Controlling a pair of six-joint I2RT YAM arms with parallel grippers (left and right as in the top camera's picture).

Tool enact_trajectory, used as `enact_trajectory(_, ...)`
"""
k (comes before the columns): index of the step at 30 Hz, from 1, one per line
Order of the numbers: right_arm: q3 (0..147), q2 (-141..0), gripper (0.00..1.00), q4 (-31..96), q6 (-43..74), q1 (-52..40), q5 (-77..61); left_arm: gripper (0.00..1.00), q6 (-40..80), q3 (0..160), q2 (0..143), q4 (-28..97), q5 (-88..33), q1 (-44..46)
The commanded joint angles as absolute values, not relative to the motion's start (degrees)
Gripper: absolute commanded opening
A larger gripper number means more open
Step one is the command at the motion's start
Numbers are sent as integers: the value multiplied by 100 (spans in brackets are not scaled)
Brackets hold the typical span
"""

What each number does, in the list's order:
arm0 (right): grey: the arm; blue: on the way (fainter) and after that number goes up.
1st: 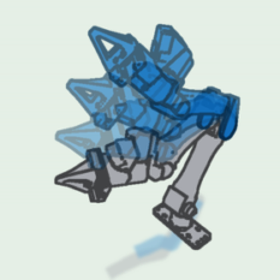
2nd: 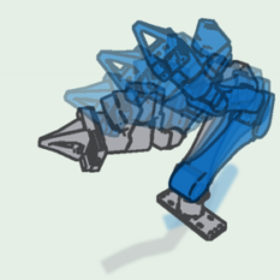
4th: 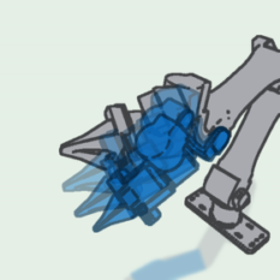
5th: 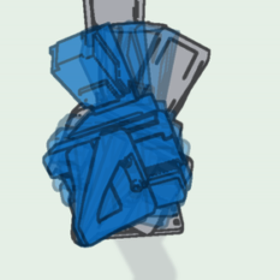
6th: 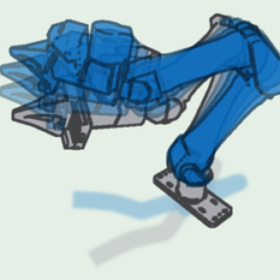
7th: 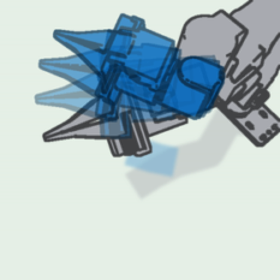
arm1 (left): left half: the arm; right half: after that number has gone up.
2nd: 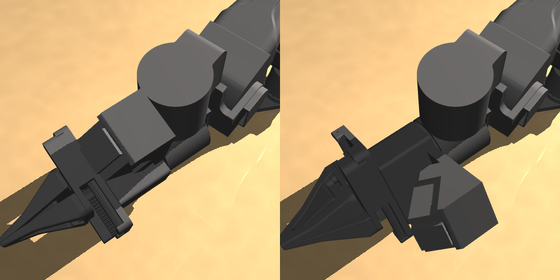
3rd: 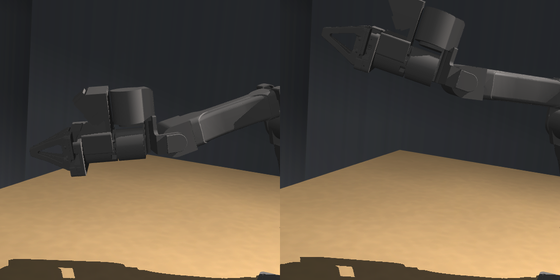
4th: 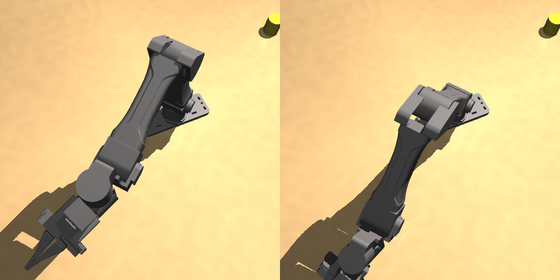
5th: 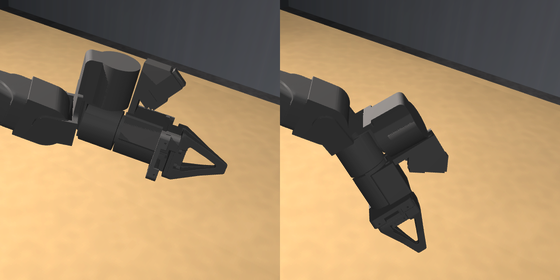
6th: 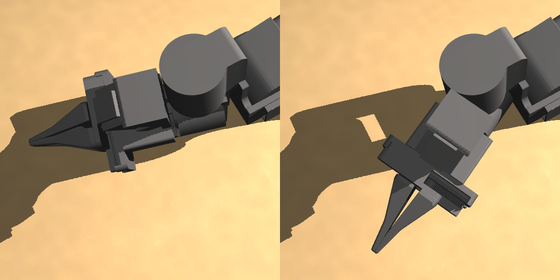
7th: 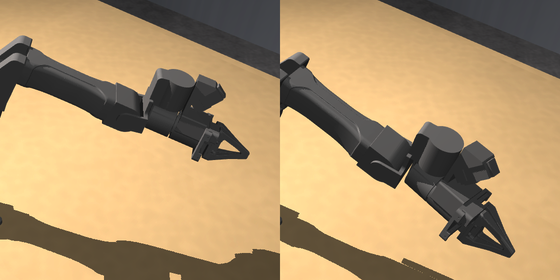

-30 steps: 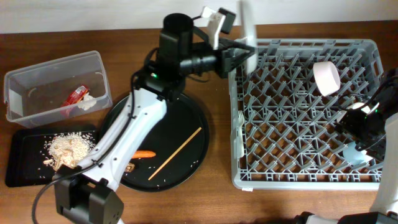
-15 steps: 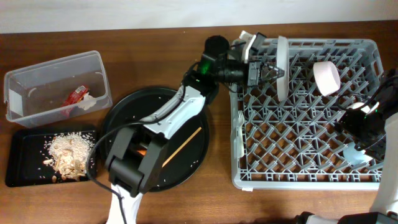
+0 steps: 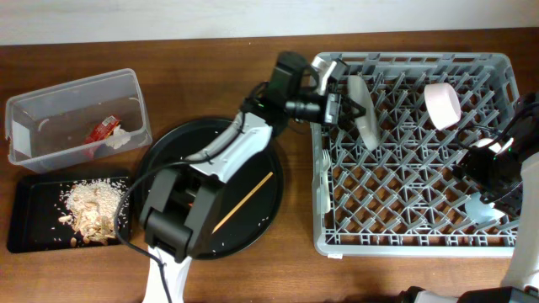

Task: Sort waste into correct bins and load items into the dishwasher rack
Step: 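Carry the white plate right and stand it upright in the rack's back left, then return the left gripper to the round tray and grasp the carrot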

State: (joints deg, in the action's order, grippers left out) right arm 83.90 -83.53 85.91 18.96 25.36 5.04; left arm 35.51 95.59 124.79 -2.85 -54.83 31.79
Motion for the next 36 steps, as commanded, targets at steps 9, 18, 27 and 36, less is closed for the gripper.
enact_trajectory(9, 8453, -8333, 82, 8597, 1822, 2541, 510, 99, 1892, 9594, 11959, 2386, -5476, 1726)
enact_trajectory(18, 8453, -8335, 87, 8578, 1822, 2541, 436, 99, 1081, 9594, 9968, 6978, -1166, 447)
enact_trajectory(27, 8453, -8335, 88, 8586, 1522, 2541, -30, 99, 1785, 8993, 9904, 8143, -659, 196)
enact_trajectory(36, 8453, -8335, 89, 8573, 1522, 2541, -27, 99, 3721, 7094, 9902, 7030, -1116, 196)
